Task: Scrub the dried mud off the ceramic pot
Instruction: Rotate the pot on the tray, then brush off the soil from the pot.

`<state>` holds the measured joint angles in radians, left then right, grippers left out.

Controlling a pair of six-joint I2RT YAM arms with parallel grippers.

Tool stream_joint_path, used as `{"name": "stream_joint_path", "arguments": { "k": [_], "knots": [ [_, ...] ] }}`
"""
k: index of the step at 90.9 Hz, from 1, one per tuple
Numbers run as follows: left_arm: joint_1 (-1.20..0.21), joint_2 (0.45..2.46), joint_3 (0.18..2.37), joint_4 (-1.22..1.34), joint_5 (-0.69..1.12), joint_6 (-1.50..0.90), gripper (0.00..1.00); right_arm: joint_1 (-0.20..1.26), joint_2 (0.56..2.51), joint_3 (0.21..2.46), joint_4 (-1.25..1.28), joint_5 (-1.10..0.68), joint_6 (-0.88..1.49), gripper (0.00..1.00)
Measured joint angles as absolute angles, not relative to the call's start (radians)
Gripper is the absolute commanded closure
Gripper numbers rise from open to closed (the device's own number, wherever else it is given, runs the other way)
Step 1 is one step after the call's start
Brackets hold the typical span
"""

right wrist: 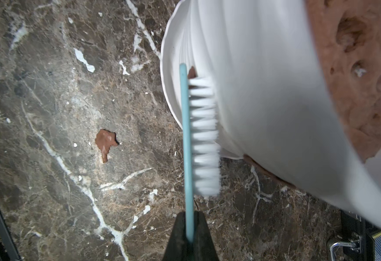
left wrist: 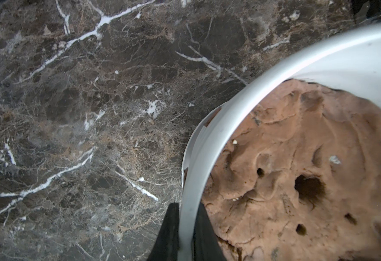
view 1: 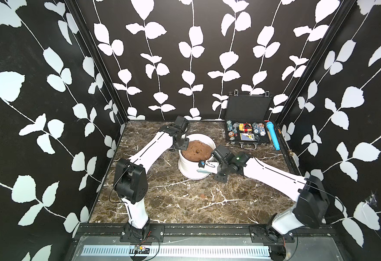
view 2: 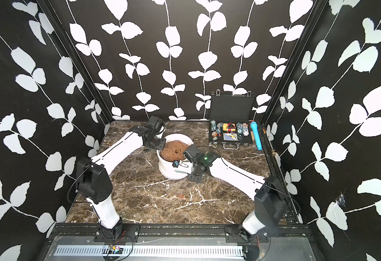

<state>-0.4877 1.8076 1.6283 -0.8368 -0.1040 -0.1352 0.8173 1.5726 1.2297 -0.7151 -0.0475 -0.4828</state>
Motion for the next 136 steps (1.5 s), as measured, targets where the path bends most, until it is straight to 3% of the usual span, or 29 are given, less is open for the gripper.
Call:
{"name": "stream_joint_path", "arguments": {
  "k": [28,65,98,136],
  "knots": [
    [-0.48,1.832,1.659,-0.84,-0.088,-0.086,1.0,0.833,1.633,1.224,-0.69,-0.073,-0.495,1.0],
    [-0.443,1.885,1.734,-0.848,-0.029,0.037,1.0,0.881,1.549,1.118,-0.776,-0.042,-0.503,1.0],
    [-0.441,1.891,1.742,-0.854,-0.01,0.043,1.0,0.883,1.63,1.336,-0.693,-0.075,-0.435,1.0],
    [-0.44,1.896,1.748,-0.854,0.004,0.054,1.0,0.894,1.781,1.383,-0.742,-0.013,-0.338,1.0]
  ]
}}
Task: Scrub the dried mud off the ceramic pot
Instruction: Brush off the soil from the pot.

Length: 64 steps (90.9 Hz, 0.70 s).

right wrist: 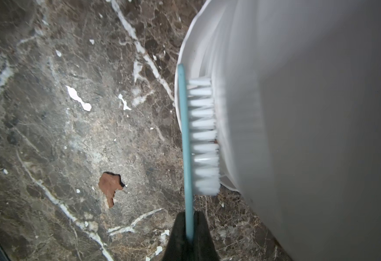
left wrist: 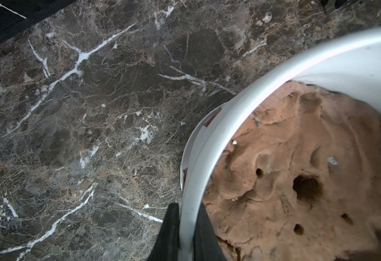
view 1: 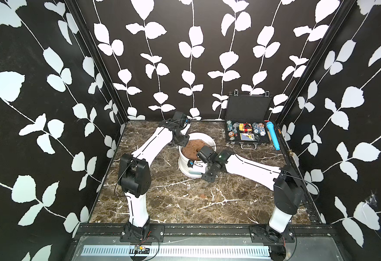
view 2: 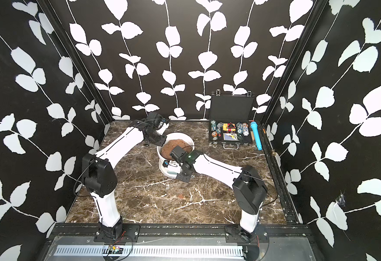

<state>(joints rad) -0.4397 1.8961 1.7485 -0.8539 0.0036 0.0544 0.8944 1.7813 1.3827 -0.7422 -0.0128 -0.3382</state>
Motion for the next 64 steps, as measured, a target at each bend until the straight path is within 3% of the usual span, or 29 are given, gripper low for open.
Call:
{"name": "stream_joint_path", "arguments": {
  "k": [17,36,48,64],
  "knots": [
    [-0.44,1.905,1.764,-0.863,0.002,0.074,1.0,0.892,1.751,1.277,-0.752,0.001,-0.332,1.0],
    [-0.44,1.933,1.805,-0.881,0.004,0.139,0.97,0.877,1.582,1.19,-0.782,-0.014,-0.348,1.0],
    [-0.433,1.961,1.851,-0.904,0.007,0.186,0.8,0.859,1.508,1.179,-0.784,-0.023,-0.366,1.0],
    [-0.429,1.986,1.963,-0.933,0.006,0.234,0.63,0.835,1.485,1.171,-0.774,-0.065,-0.404,1.0]
  ]
}}
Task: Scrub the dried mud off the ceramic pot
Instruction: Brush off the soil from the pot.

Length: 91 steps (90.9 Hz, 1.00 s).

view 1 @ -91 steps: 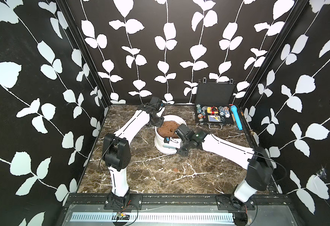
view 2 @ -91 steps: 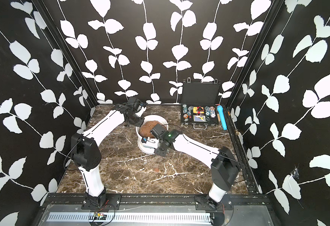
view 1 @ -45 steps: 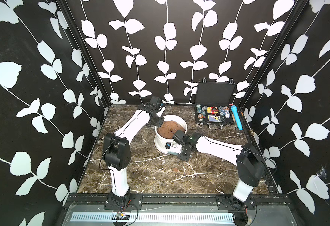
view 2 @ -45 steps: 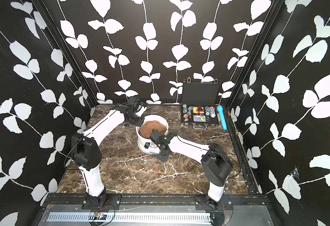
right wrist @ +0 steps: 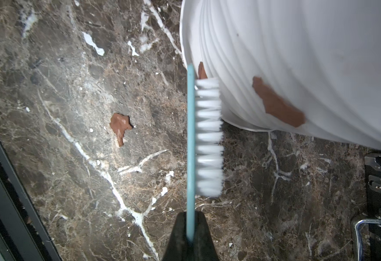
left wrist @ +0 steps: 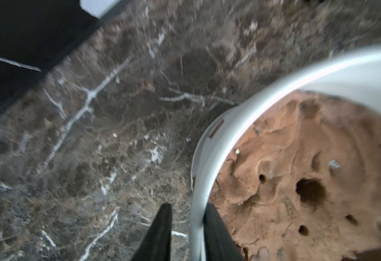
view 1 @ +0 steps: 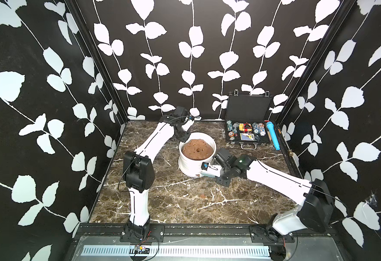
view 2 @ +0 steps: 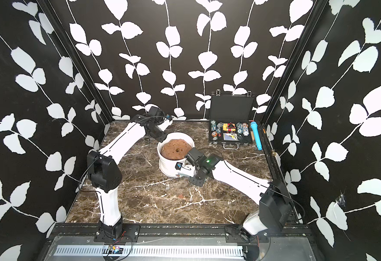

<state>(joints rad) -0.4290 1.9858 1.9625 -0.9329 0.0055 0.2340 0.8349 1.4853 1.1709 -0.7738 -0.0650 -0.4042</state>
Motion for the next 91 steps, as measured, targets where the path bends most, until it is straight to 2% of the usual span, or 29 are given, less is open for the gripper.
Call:
{"name": "stream_joint_path", "arguments": {
  "k": [9,26,30,34,42,68,91],
  "knots": [
    [-0.429,1.986,2.028,-0.941,-0.001,0.24,0.55,0.825,1.485,1.17,-0.775,-0.085,-0.427,1.0],
    [-0.429,1.986,2.122,-1.002,-0.029,0.179,0.46,0.78,1.478,1.17,-0.775,-0.131,-0.466,1.0],
    [-0.429,1.98,2.128,-1.016,-0.043,0.126,0.44,0.764,1.473,1.17,-0.776,-0.138,-0.472,1.0],
    [-0.429,1.97,2.117,-1.029,-0.054,0.069,0.38,0.746,1.467,1.17,-0.775,-0.146,-0.479,1.0],
    [-0.439,1.909,2.011,-1.028,-0.085,-0.091,0.33,0.717,1.451,1.17,-0.775,-0.162,-0.483,1.0],
    [-0.554,1.73,1.718,-1.044,-0.144,-0.593,0.34,0.671,1.412,1.171,-0.775,-0.196,-0.487,1.0],
    [-0.601,1.736,1.704,-1.05,-0.176,-0.823,0.46,0.652,1.393,1.171,-0.775,-0.205,-0.498,1.0]
  ]
}}
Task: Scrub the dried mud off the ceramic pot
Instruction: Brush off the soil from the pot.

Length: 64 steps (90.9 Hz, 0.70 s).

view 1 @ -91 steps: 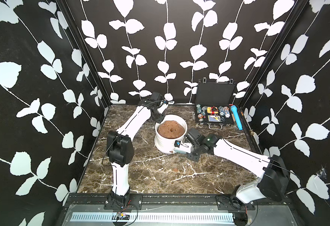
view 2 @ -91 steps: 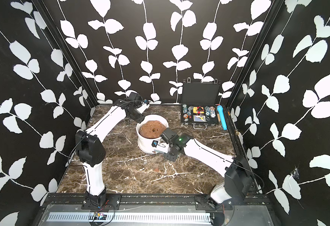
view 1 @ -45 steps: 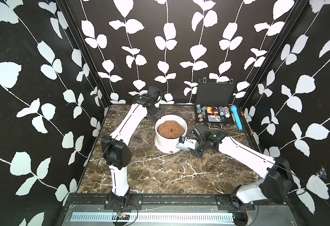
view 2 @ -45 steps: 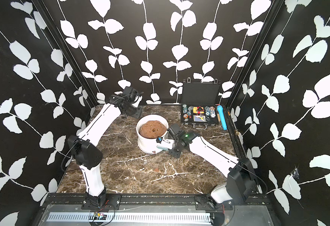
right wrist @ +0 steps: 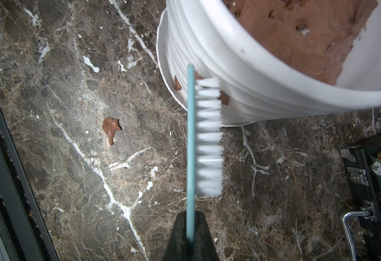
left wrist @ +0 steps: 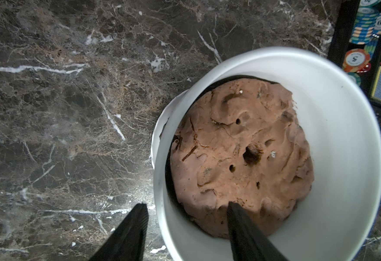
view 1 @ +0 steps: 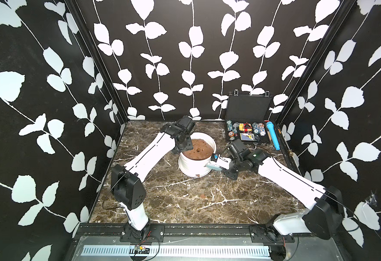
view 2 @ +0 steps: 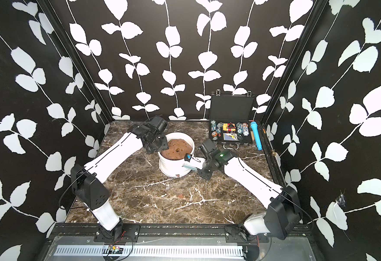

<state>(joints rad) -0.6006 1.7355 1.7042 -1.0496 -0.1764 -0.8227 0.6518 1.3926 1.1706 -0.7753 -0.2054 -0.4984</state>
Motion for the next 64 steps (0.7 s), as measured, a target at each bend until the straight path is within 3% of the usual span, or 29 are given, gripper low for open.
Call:
{"name": "stream_joint_path", "arguments": {
  "k": [19,44,64],
  "knots": [
    [-0.628,1.756,1.692,-1.066,-0.205,-0.896,0.58,0.647,1.366,1.171,-0.775,-0.223,-0.502,1.0],
    [-0.65,1.767,1.641,-1.083,-0.199,-0.917,0.62,0.646,1.366,1.171,-0.775,-0.237,-0.503,1.0],
    [-0.651,1.77,1.634,-1.088,-0.208,-0.953,0.84,0.646,1.367,1.171,-0.775,-0.252,-0.503,1.0]
  ]
}}
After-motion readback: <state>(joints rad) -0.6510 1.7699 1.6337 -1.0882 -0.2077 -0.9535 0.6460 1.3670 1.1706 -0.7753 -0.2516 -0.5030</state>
